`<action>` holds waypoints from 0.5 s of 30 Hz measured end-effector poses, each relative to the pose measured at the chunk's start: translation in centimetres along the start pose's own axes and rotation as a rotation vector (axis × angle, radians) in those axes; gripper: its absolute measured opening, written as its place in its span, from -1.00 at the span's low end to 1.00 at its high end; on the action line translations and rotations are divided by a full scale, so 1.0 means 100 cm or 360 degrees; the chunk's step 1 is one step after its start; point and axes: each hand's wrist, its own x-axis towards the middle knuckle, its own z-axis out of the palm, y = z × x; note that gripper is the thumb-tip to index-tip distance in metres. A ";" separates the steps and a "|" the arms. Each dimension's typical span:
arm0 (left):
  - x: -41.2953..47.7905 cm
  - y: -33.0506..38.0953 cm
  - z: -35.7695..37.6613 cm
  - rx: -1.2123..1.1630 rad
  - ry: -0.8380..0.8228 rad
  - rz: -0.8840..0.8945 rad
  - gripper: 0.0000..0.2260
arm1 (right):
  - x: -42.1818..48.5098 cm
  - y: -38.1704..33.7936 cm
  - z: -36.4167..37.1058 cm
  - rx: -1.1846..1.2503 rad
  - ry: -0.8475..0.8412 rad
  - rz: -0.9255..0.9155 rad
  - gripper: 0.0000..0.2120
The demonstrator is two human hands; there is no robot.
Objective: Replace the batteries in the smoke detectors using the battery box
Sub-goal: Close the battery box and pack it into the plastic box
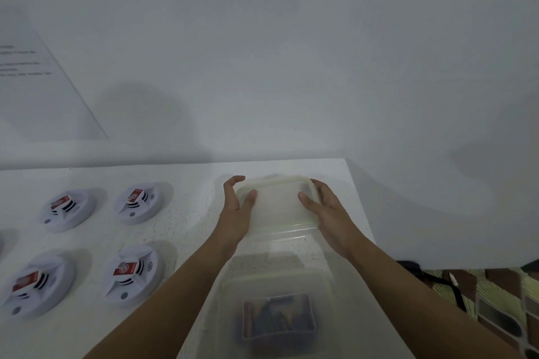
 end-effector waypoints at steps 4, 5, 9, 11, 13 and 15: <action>0.001 -0.001 0.004 0.0110 0.0061 0.0033 -0.77 | 0.004 0.002 0.002 0.0058 0.0022 0.0063 -0.58; 0.001 -0.001 0.005 0.0120 0.0066 0.0044 -0.77 | 0.005 0.003 0.002 0.0079 0.0021 0.0079 -0.60; -0.001 0.000 0.006 0.0175 0.0071 0.0054 -0.78 | 0.006 0.001 0.003 0.0049 0.0036 0.0100 -0.46; -0.002 0.004 0.004 0.0263 0.0045 0.0045 -0.77 | 0.008 0.003 0.006 -0.0034 0.0098 0.0061 -0.50; -0.002 0.010 0.000 0.0343 0.0017 0.0026 -0.72 | 0.008 0.002 0.007 -0.0158 0.0171 -0.0003 -0.59; 0.000 0.015 -0.007 0.0350 0.0027 -0.0076 -0.66 | 0.008 0.000 0.006 -0.0258 0.0242 -0.0039 -0.60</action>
